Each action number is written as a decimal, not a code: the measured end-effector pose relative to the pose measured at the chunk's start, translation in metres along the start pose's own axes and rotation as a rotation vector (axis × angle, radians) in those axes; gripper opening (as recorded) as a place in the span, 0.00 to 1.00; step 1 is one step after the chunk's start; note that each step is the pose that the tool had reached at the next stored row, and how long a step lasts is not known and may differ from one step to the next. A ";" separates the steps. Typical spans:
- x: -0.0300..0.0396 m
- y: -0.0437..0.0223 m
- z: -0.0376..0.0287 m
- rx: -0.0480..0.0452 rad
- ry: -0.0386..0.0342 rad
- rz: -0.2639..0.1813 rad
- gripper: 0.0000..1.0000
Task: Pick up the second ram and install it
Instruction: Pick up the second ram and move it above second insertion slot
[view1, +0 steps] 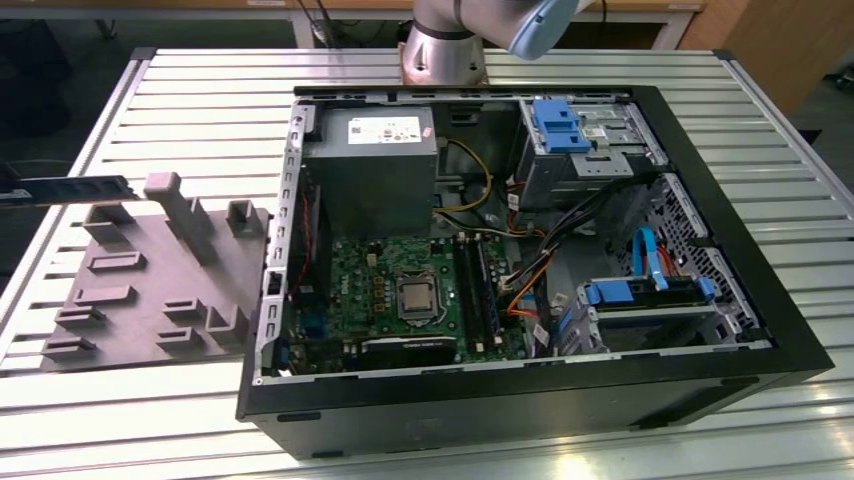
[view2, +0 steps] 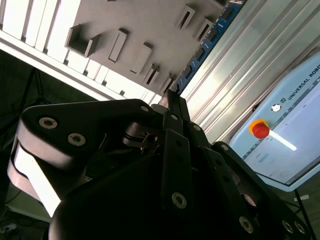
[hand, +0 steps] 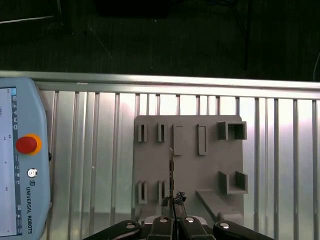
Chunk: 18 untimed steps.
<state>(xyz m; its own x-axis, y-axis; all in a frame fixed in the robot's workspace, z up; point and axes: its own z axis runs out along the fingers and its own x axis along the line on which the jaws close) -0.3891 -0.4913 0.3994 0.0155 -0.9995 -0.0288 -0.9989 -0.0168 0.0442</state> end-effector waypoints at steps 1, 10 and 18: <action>0.0000 -0.0004 0.0000 0.0000 0.0000 0.000 0.12; 0.0001 -0.0048 -0.0002 0.0000 0.0000 0.000 0.12; 0.0002 -0.0095 -0.0004 0.0000 0.0000 0.000 0.12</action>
<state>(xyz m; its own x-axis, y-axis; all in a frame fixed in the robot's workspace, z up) -0.3796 -0.4913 0.3994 0.0155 -0.9995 -0.0288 -0.9989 -0.0168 0.0442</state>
